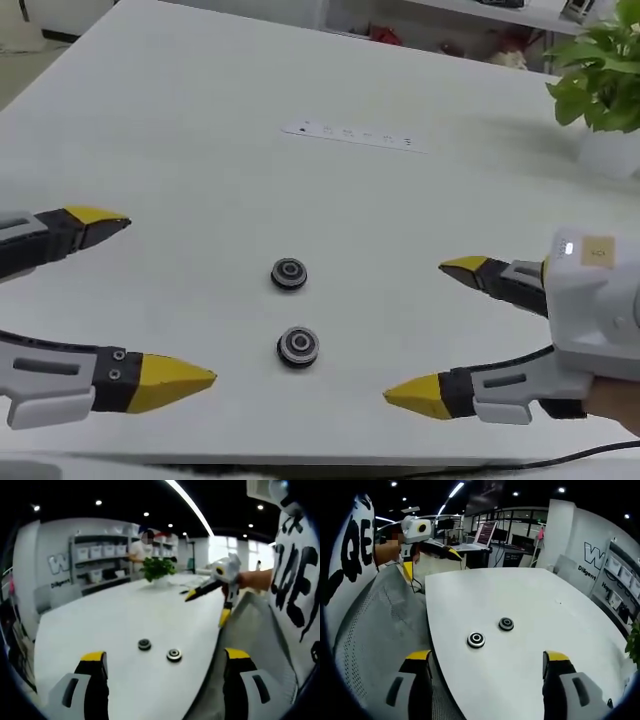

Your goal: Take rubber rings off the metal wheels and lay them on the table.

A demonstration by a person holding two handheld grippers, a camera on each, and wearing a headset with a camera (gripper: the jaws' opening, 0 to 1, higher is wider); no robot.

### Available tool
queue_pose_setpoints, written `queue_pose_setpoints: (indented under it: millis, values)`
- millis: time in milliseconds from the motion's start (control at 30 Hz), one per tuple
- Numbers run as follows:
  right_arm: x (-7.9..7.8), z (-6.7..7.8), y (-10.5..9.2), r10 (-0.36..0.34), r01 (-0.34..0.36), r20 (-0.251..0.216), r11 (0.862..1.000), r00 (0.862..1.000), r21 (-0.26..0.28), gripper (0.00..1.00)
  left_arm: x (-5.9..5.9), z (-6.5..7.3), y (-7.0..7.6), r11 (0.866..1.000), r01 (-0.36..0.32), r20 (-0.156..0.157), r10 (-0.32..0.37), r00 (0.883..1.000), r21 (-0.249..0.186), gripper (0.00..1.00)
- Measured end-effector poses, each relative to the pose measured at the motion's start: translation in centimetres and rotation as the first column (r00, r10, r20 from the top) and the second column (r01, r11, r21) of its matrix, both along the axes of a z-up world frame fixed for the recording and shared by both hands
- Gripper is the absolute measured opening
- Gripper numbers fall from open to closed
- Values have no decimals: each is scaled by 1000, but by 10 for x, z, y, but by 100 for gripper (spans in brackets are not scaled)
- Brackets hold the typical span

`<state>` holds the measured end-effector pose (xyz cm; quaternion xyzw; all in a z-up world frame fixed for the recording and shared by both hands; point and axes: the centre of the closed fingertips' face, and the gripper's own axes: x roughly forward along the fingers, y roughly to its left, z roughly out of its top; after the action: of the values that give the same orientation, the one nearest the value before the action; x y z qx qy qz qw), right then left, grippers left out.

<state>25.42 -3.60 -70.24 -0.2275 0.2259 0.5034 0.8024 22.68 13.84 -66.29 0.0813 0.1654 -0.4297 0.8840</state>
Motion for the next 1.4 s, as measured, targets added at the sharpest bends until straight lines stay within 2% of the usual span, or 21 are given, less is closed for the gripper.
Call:
queue_pose_setpoints:
  millis: [133, 233, 333, 533, 967, 1400]
  values:
    - [1, 0, 0, -3, 3, 2, 1000, 1000, 3, 87, 2, 0, -3, 1000, 7, 3, -7, 1000, 4, 97]
    - [1, -1, 0, -5, 5, -1, 1000, 1000, 5, 86, 7, 3, -3, 1000, -2, 33, 2, 999, 1, 99]
    - [-1, -1, 1, -3, 3, -7, 1000, 1000, 9, 85, 7, 5, -4, 1000, 1, 30, -1, 1000, -7, 98]
    - [-2, -3, 2, 0, 0, -18, 1000, 1000, 12, 82, 10, 2, -5, 1000, 8, 35, -8, 999, 9, 98]
    - [-3, -7, 10, 15, -14, -35, 1000, 999, 25, 79, 14, 1, -14, 999, 37, 33, -38, 999, 18, 97]
    - [-6, -14, 7, 11, -8, -70, 999, 997, 42, 76, 16, -4, -17, 998, 50, 6, -50, 999, 23, 96]
